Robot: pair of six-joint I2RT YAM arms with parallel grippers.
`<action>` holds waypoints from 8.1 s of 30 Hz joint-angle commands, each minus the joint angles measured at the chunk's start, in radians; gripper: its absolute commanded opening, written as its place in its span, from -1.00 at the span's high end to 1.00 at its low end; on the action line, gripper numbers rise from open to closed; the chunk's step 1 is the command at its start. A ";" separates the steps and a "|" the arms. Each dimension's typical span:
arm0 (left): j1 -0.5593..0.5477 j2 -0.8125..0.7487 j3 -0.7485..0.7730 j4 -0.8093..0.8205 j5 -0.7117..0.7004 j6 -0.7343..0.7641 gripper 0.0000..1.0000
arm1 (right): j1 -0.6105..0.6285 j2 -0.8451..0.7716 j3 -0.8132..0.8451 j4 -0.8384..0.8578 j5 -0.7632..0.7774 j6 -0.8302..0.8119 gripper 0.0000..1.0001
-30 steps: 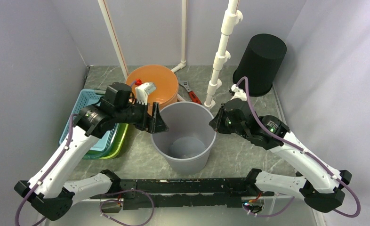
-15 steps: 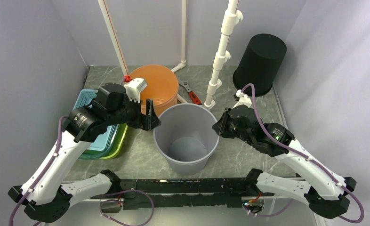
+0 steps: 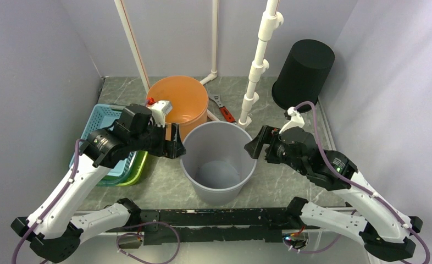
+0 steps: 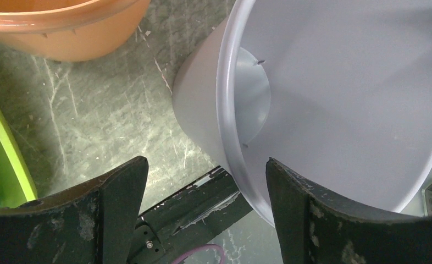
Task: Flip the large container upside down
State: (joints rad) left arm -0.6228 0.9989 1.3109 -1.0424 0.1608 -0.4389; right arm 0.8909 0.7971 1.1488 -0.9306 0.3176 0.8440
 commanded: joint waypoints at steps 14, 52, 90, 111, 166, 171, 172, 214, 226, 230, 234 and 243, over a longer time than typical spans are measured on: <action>0.000 0.048 0.100 -0.063 -0.001 0.004 -0.89 | -0.001 -0.148 0.015 0.033 -0.161 0.147 -0.99; 0.000 0.103 0.023 -0.061 0.187 -0.087 0.07 | -0.001 -0.116 -0.093 0.057 -0.181 0.232 0.26; 0.000 0.062 -0.056 0.039 0.194 -0.128 0.45 | -0.001 -0.123 -0.210 0.242 -0.324 0.262 0.57; 0.000 0.028 -0.057 0.033 0.164 -0.136 0.41 | -0.002 -0.112 -0.143 0.265 -0.441 0.195 0.52; 0.000 -0.025 0.053 -0.051 -0.102 -0.138 -0.88 | -0.001 0.217 0.599 -0.551 0.252 0.013 1.00; 0.000 -0.028 0.049 -0.054 -0.111 -0.138 -0.88 | -0.001 0.290 0.619 -0.568 0.284 -0.032 1.00; 0.000 -0.026 0.051 -0.054 -0.113 -0.137 -0.88 | -0.001 0.303 0.626 -0.568 0.283 -0.039 1.00; 0.000 -0.012 0.028 -0.003 -0.172 -0.227 -0.88 | 0.288 0.675 0.431 -0.568 0.358 0.232 1.00; 0.000 -0.093 0.028 -0.089 -0.450 -0.354 -0.88 | 0.401 0.743 0.444 -0.570 0.442 0.377 1.00; 0.000 -0.107 0.037 -0.157 -0.569 -0.406 -0.88 | 0.422 0.777 0.460 -0.570 0.451 0.398 1.00; 0.000 -0.113 0.018 -0.159 -0.587 -0.401 -0.89 | 0.450 0.807 0.474 -0.570 0.453 0.423 1.00; 0.000 -0.132 -0.023 -0.138 -0.627 -0.432 -0.89 | 0.476 0.867 0.510 -0.570 0.444 0.421 1.00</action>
State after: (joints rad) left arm -0.6197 0.8982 1.3128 -1.2007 -0.4133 -0.8444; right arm 1.3510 1.6146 1.6604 -1.5146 0.9016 1.2095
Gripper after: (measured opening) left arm 0.942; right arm 0.195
